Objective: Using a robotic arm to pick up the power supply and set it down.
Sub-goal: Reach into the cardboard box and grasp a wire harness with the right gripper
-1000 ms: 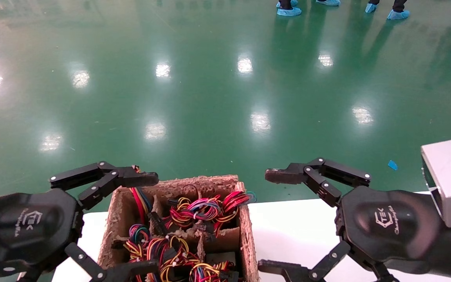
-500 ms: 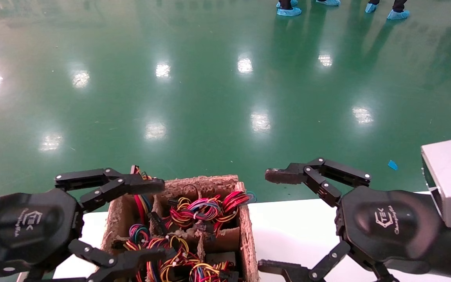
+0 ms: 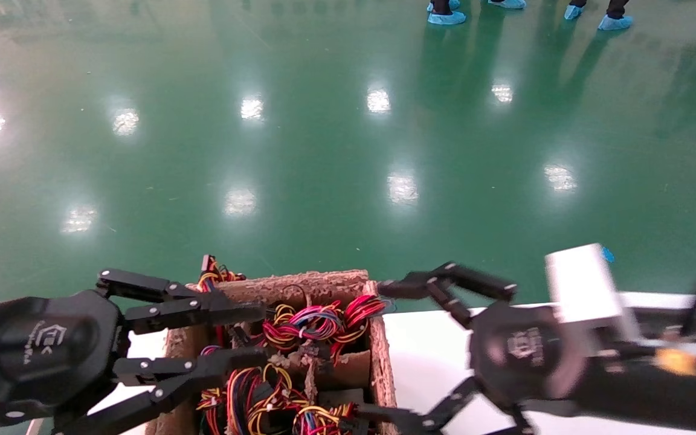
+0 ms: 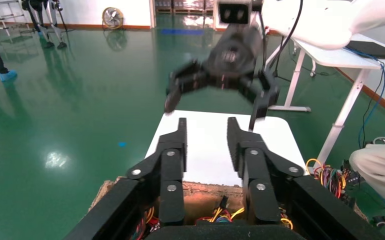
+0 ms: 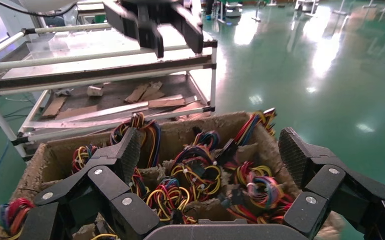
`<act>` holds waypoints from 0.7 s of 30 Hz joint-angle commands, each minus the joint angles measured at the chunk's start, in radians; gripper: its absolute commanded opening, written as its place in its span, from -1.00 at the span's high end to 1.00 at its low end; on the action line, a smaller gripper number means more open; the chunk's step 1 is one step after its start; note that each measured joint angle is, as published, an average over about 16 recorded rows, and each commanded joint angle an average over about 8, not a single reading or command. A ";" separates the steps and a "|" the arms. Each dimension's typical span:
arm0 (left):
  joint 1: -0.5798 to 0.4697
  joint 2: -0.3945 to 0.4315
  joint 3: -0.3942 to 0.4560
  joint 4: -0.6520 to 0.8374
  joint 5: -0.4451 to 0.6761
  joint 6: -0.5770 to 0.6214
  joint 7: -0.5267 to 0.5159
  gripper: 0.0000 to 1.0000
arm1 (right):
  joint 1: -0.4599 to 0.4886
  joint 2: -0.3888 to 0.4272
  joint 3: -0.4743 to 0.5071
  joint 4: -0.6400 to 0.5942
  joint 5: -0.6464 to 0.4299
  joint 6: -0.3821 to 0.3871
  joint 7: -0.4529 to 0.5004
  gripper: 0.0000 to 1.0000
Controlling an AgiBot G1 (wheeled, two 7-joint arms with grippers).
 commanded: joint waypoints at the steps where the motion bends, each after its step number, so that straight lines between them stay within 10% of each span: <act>1: 0.000 0.000 0.000 0.000 0.000 0.000 0.000 1.00 | 0.001 -0.026 -0.017 -0.012 -0.025 0.009 -0.009 -1.00; 21: 0.000 0.000 0.000 0.000 0.000 0.000 0.000 1.00 | 0.153 -0.409 -0.256 -0.137 -0.281 0.010 -0.013 -1.00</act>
